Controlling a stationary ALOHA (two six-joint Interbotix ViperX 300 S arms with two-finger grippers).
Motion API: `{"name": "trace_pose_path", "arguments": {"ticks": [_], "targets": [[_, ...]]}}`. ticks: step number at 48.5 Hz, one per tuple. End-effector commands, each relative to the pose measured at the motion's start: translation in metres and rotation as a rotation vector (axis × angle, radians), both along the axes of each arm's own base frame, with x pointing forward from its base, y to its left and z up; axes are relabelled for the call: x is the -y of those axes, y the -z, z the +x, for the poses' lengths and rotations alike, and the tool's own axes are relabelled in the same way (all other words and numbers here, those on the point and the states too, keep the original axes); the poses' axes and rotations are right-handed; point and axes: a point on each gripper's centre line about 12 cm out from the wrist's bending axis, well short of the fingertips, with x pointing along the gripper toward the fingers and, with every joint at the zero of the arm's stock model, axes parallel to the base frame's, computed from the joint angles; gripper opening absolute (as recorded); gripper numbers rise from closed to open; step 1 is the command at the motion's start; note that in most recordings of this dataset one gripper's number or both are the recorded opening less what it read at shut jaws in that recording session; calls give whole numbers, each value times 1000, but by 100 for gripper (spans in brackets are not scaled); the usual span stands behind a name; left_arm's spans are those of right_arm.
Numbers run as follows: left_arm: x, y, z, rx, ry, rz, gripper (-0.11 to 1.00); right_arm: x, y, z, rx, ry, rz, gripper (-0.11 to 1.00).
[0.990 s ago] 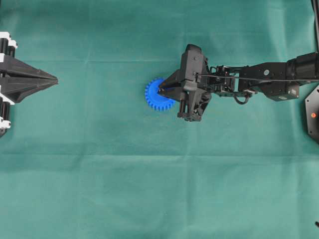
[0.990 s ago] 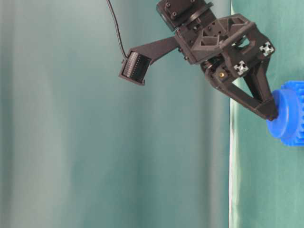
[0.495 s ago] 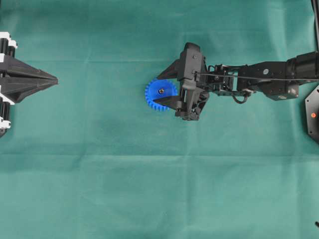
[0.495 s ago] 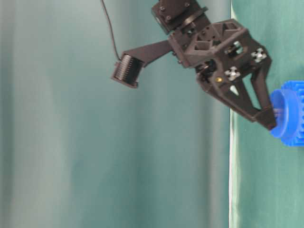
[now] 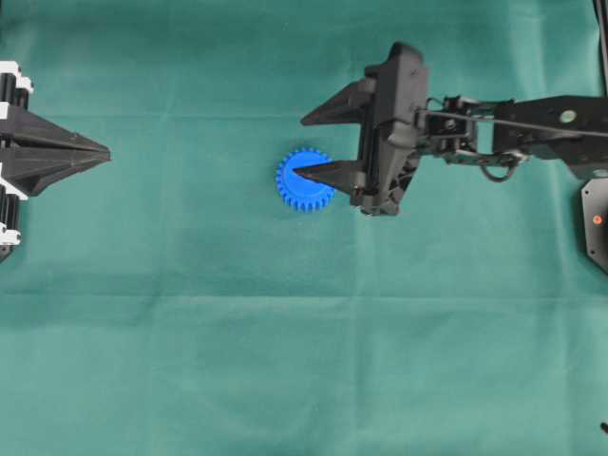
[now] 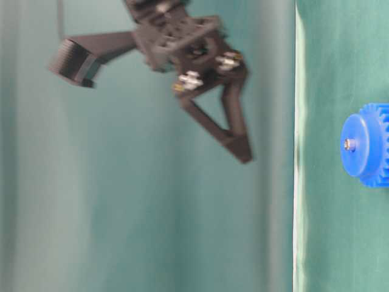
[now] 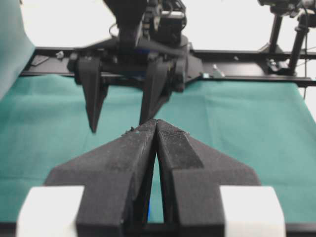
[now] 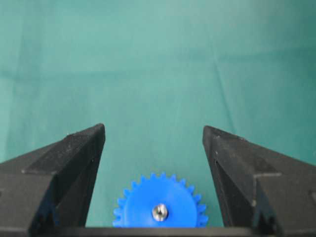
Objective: Insert the shaft placed at a random location into the center hole of the medium gear at another random location.
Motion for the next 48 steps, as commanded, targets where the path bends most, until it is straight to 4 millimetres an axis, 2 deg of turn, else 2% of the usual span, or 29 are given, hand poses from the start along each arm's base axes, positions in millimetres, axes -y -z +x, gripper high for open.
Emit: {"name": "trace_pose_path", "arguments": {"ticks": [1,20,36,48], "targets": [[-1,-9,2,25,-3,1,0,-1,-17,0,41,-1,3,81],[-1,-8,2,20,-3,0,0,-2,-13,-10,18,2,10,81],[-1,-7,2,11,-3,0,0,-6,-11,-48,14,2,12,81],[-1,-8,2,12,-3,0,0,-10,-19,-82,47,3,8,81]]}}
